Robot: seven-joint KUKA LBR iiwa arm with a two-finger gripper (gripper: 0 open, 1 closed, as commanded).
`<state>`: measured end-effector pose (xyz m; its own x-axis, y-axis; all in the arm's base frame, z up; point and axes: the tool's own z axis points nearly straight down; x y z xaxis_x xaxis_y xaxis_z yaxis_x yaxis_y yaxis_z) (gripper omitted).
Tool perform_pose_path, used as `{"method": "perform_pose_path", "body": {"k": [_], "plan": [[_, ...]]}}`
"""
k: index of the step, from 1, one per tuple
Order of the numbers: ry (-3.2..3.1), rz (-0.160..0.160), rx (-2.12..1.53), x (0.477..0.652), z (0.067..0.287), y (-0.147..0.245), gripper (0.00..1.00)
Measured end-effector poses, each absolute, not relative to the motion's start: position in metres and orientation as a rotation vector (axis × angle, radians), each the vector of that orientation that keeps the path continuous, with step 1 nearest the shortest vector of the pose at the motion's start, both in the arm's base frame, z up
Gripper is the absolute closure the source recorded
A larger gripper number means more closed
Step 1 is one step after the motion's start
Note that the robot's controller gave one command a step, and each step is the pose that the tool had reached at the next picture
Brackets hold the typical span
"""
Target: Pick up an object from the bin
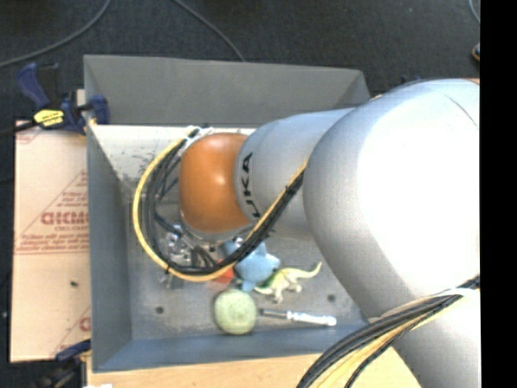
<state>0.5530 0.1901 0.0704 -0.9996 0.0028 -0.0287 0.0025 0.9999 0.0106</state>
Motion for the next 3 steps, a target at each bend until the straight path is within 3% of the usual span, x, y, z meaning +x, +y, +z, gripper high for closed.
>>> {"method": "perform_pose_path", "body": {"k": [1,2,3], "plan": [[3.104,0.015,-0.081,0.606,0.075,0.182,1.0],[3.096,0.021,0.023,0.643,0.103,0.183,1.0],[3.094,0.024,0.111,0.591,0.114,0.172,1.0]]}}
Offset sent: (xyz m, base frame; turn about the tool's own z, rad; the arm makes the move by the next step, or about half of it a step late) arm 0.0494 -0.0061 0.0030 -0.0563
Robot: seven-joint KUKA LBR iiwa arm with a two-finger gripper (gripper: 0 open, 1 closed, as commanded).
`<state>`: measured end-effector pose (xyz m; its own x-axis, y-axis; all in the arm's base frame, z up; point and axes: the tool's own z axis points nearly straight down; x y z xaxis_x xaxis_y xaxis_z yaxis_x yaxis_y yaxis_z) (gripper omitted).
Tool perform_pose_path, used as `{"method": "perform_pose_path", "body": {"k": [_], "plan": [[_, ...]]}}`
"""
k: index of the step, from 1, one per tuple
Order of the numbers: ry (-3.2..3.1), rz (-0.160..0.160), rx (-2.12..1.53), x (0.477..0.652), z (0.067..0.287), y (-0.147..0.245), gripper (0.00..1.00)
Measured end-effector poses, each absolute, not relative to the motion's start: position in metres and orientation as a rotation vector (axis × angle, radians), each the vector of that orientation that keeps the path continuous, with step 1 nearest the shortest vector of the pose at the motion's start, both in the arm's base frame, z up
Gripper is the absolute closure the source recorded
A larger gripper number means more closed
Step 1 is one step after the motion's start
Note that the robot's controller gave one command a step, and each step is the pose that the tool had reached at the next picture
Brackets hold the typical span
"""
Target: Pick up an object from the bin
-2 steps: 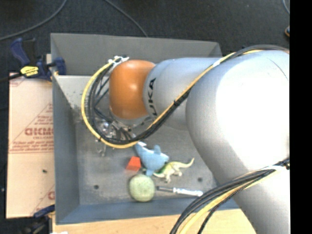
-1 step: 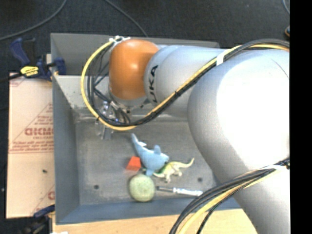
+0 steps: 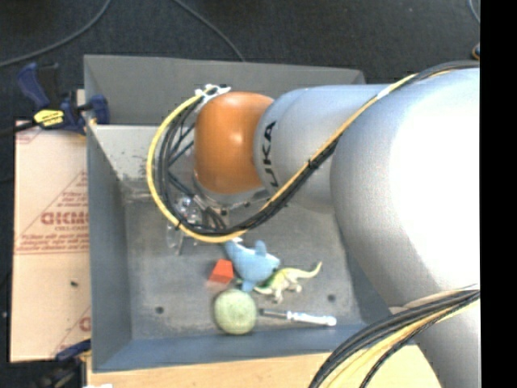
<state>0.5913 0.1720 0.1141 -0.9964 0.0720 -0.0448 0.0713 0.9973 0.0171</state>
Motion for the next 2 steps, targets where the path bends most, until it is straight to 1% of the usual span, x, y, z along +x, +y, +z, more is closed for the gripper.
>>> {"method": "perform_pose_path", "body": {"k": [1,2], "plan": [[3.06,0.037,0.478,0.589,0.078,0.221,1.0],[3.02,0.05,0.653,0.58,0.172,0.238,1.0]]}}
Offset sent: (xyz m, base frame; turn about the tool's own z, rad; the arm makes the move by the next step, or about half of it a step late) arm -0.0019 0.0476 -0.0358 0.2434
